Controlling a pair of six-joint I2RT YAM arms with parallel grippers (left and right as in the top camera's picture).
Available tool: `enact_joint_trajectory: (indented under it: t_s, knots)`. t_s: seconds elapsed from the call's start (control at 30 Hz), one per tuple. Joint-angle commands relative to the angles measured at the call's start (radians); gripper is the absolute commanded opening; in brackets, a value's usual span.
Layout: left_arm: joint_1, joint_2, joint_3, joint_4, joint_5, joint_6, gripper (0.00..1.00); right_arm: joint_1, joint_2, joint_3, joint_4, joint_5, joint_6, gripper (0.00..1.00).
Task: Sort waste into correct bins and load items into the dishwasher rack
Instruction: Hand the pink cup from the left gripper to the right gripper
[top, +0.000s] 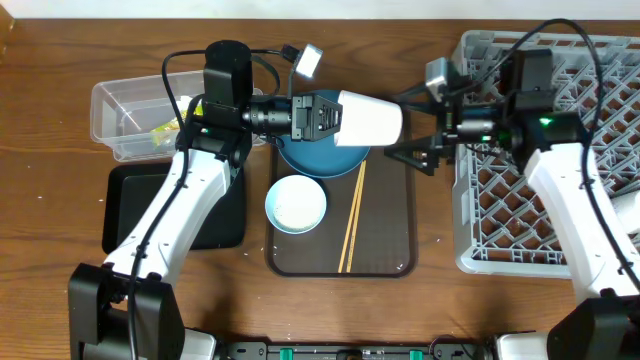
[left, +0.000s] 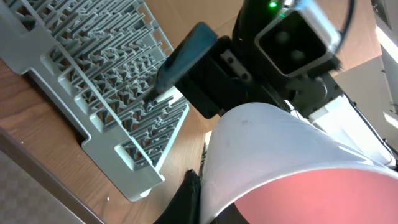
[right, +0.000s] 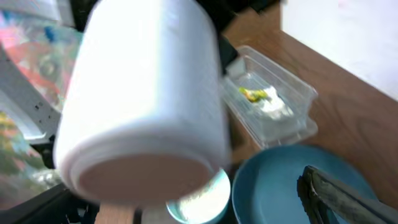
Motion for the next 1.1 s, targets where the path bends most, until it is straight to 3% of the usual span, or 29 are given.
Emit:
enact_joint_trajectory:
  t_s: [0.0, 0.13, 0.43, 0.67, 0.73, 0.8, 0.83, 0.93, 1.07]
  knots:
    - [-0.002, 0.001, 0.009, 0.005, 0.031, -0.002, 0.06, 0.041, 0.003, 0.006, 0.023, -0.057, 0.026, 0.99]
    - [-0.002, 0.001, 0.009, 0.005, 0.030, -0.002, 0.06, 0.058, 0.003, 0.006, 0.042, -0.108, 0.026, 0.97]
    - [-0.002, 0.001, 0.009, 0.005, 0.030, -0.002, 0.06, 0.057, 0.003, 0.006, 0.157, -0.198, 0.068, 0.79]
    - [-0.002, 0.001, 0.009, 0.005, 0.031, -0.002, 0.06, 0.057, 0.003, 0.006, 0.161, -0.184, 0.072, 0.44]
    - [-0.002, 0.001, 0.009, 0.005, 0.031, -0.002, 0.07, 0.057, 0.003, 0.006, 0.161, -0.165, 0.087, 0.41]
    - [-0.002, 0.001, 0.009, 0.005, 0.030, 0.003, 0.17, 0.057, 0.003, 0.006, 0.161, -0.114, 0.126, 0.41]
    - [-0.002, 0.001, 0.009, 0.004, 0.030, 0.023, 0.35, 0.057, 0.003, 0.006, 0.161, -0.081, 0.148, 0.41]
    - [-0.002, 0.001, 0.009, -0.018, 0.010, 0.090, 0.47, 0.056, 0.003, 0.006, 0.151, 0.092, 0.242, 0.38]
    - [-0.001, 0.001, 0.009, -0.231, -0.222, 0.229, 0.53, 0.038, -0.009, 0.007, 0.090, 0.376, 0.332, 0.31]
